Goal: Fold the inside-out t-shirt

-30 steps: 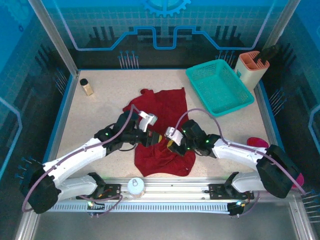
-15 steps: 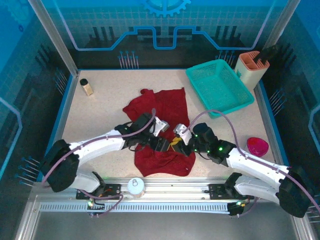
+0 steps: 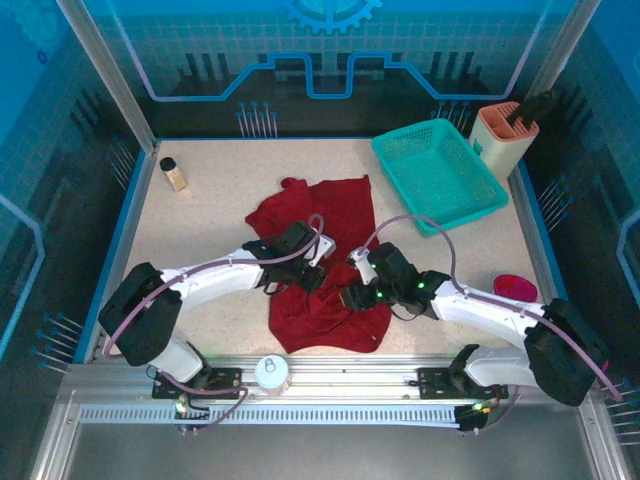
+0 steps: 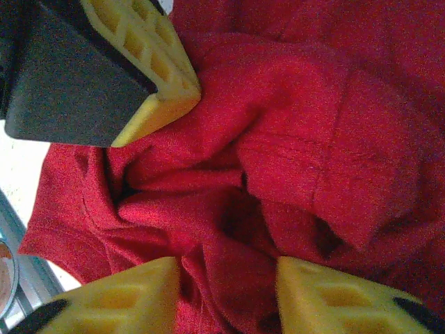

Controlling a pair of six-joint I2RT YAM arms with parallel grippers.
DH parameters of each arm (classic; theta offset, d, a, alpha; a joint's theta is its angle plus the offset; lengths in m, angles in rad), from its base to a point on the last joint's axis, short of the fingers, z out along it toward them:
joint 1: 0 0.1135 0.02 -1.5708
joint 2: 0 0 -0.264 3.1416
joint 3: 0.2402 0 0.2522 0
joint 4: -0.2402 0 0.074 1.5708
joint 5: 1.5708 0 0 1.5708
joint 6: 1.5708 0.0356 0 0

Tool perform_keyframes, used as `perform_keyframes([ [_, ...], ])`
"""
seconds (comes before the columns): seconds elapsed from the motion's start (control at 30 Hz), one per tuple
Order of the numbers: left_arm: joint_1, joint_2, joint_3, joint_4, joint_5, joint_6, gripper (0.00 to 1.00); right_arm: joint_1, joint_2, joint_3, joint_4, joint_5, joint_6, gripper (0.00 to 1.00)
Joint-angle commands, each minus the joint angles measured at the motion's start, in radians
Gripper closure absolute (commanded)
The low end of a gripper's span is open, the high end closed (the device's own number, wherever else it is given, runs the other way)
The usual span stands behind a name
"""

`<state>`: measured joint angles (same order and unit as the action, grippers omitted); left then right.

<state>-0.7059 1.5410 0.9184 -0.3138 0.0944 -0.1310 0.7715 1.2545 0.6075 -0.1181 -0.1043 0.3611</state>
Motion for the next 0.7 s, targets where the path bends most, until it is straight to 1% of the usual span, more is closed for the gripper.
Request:
perform_keyframes([
  [0.0, 0.042, -0.051, -0.021, -0.016, 0.069, -0.006, 1.00, -0.004, 0.071, 0.020, 0.062, -0.026, -0.051, 0.84],
  [0.07, 0.078, -0.102, -0.051, 0.015, 0.138, -0.039, 1.00, 0.006, 0.078, 0.025, 0.065, -0.070, -0.091, 0.99],
  [0.13, 0.120, -0.163, -0.100, 0.055, 0.190, -0.068, 1.00, 0.014, 0.036, -0.016, 0.117, -0.135, -0.110, 1.00],
  [0.23, 0.202, -0.252, -0.186, 0.102, 0.233, -0.118, 1.00, 0.016, -0.061, -0.094, 0.202, -0.297, -0.179, 1.00],
  [0.27, 0.229, -0.276, -0.210, 0.113, 0.246, -0.130, 1.00, 0.018, -0.087, -0.106, 0.192, -0.334, -0.203, 1.00],
  [0.33, 0.256, -0.306, -0.239, 0.112, 0.266, -0.137, 1.00, 0.020, -0.115, -0.117, 0.146, -0.354, -0.211, 1.00],
  [0.37, 0.256, -0.313, -0.242, 0.105, 0.287, -0.124, 0.95, 0.021, -0.117, -0.129, 0.132, -0.346, -0.199, 1.00],
  [0.4, 0.253, -0.317, -0.242, 0.101, 0.315, -0.114, 0.78, 0.021, -0.112, -0.147, 0.132, -0.333, -0.169, 1.00],
  [0.43, 0.247, -0.318, -0.240, 0.102, 0.343, -0.111, 0.65, 0.023, -0.105, -0.163, 0.140, -0.327, -0.133, 1.00],
  [0.47, 0.230, -0.318, -0.235, 0.105, 0.380, -0.099, 0.56, 0.030, -0.100, -0.189, 0.155, -0.316, -0.075, 1.00],
  [0.5, 0.204, -0.317, -0.232, 0.111, 0.412, -0.079, 0.51, 0.038, -0.100, -0.214, 0.157, -0.279, 0.002, 1.00],
  [0.53, 0.172, -0.317, -0.226, 0.114, 0.419, -0.063, 0.48, 0.043, -0.100, -0.230, 0.139, -0.236, 0.068, 0.99],
  [0.57, 0.133, -0.313, -0.215, 0.110, 0.412, -0.043, 0.46, 0.043, -0.105, -0.243, 0.104, -0.180, 0.143, 0.90],
  [0.6, 0.097, -0.304, -0.201, 0.103, 0.403, -0.022, 0.45, 0.042, -0.113, -0.248, 0.068, -0.143, 0.186, 0.86],
  [0.63, 0.068, -0.294, -0.191, 0.101, 0.386, -0.010, 0.44, 0.040, -0.126, -0.248, 0.041, -0.136, 0.190, 0.84],
  [0.67, 0.041, -0.276, -0.179, 0.098, 0.361, -0.001, 0.44, 0.042, -0.149, -0.241, 0.004, -0.124, 0.192, 0.81],
])
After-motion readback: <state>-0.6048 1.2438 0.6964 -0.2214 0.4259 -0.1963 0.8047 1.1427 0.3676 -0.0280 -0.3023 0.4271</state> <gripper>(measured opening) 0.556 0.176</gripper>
